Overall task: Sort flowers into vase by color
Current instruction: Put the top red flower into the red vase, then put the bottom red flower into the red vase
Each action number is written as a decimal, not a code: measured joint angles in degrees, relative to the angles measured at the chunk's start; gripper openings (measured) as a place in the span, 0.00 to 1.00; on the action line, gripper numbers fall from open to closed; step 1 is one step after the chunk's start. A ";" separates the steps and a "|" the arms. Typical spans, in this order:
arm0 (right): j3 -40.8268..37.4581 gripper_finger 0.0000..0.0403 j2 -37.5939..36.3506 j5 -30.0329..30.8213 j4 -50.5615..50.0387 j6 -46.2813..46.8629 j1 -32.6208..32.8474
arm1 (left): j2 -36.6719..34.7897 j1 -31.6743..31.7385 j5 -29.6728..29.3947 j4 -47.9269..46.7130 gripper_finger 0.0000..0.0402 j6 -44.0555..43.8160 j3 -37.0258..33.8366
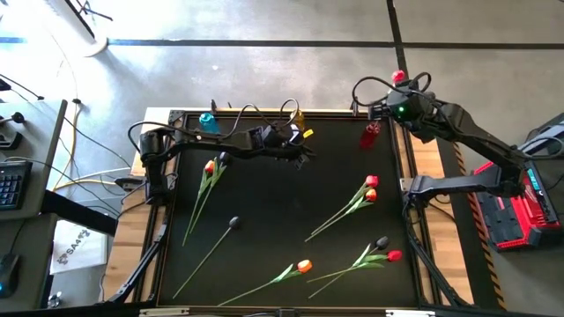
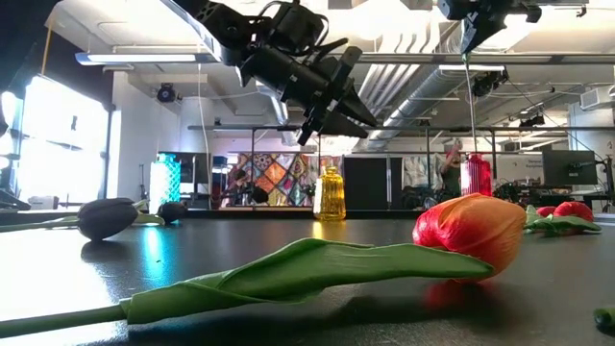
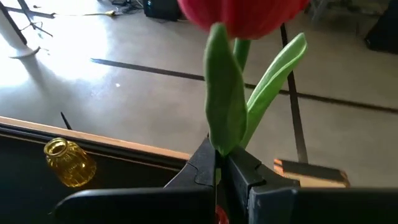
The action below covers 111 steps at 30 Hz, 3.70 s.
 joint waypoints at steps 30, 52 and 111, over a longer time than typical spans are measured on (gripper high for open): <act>-0.01 0.47 4.29 -0.16 -11.14 19.32 0.00 | -0.11 2.43 3.74 -4.42 0.31 2.50 0.00; 12.00 0.50 3.19 -10.30 -13.08 13.80 1.88 | -0.55 2.14 4.00 -16.44 0.31 12.46 0.07; -7.96 0.50 15.38 -37.81 -3.00 81.81 56.68 | -2.10 -11.34 2.93 -29.54 0.31 16.32 -0.02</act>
